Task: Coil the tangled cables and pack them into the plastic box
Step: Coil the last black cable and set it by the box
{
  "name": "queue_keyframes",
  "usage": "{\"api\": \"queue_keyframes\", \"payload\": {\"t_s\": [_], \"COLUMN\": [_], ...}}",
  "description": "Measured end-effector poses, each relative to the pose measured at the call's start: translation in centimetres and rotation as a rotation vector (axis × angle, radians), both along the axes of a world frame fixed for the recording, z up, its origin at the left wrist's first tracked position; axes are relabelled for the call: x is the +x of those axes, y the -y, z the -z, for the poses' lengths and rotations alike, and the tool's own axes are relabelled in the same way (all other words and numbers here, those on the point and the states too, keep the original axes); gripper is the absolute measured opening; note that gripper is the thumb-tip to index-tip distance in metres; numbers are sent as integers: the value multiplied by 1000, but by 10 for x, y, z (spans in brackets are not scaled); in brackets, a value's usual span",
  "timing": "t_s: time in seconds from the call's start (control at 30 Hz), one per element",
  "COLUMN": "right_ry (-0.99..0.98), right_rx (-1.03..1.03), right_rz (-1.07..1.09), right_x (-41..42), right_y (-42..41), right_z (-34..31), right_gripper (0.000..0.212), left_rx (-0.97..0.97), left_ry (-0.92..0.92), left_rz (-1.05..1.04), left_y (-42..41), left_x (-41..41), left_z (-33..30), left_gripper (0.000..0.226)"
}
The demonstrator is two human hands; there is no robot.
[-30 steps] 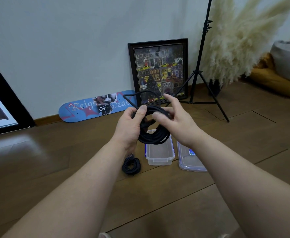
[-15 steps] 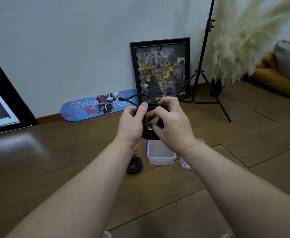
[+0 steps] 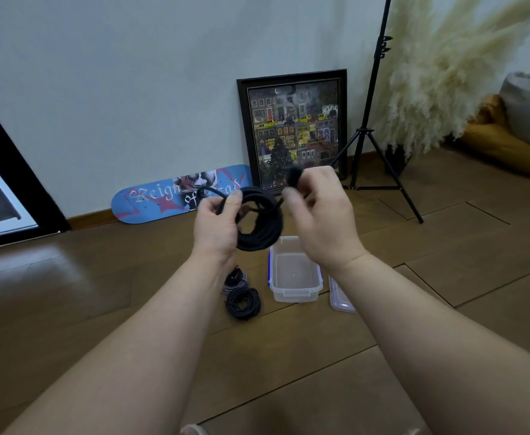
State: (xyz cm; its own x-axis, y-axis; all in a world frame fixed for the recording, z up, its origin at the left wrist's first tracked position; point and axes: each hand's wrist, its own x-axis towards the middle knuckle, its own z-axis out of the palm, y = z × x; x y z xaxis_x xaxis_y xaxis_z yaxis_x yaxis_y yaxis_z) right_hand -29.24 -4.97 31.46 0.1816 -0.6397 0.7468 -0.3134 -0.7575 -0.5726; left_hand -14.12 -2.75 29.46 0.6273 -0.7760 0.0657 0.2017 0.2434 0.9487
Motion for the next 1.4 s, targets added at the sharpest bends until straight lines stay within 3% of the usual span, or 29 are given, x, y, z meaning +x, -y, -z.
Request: {"api": "queue_keyframes", "payload": {"t_s": [0.07,0.13,0.27,0.37,0.43,0.57,0.63,0.7,0.77,0.87,0.93,1.0,1.1,1.2,1.4], "right_ry": [272,526,916,1038,918,387,81,-107,-124,-54,-159,-242,-22,155,49], "right_rx": [382,631,863,887,816,735,706,690,682,619,668,749,820,781,731], "right_rz": [-170,-277,-308,-273,-143,150,302,438,469,494,494,357,88,16,-102], "right_x": [-8,-15,-25,-32,-34,-27,-29,-31,-32,-33,-32,-27,-18,-13,-11], "right_y": [-5,-5,2,11,15,20,25,28,27,28,31,29,23,22,22], "right_z": [-16,-24,-27,-27,-24,-7,1,3,1,4,7,9,9,5,9], "right_gripper": [10,14,18,21,21,20,28,51,82,98,81,66,62,46,41], "left_rx": [1,-12,21,42,48,40,21,9,8,18,21,24,20,8,0], "left_ry": [32,81,180,220,219,174,166,176,191,214,197,147,117,120,179], "left_rz": [-50,-50,-77,-87,-83,-88,-76,-62,-54,-47,-62,-77,-62,-37,2], "left_y": [-1,-1,-3,-1,0,3,4,3,2,4,5,6,7,7,9], "left_x": [15,20,22,27,24,16,9,4,4,6,6,5,-3,-13,-19], "left_z": [0,0,4,7,8,10,7,6,7,10,12,13,12,12,15], "left_gripper": [15,14,22,26,29,38,30,25,25,23,19,21,23,17,22]}}
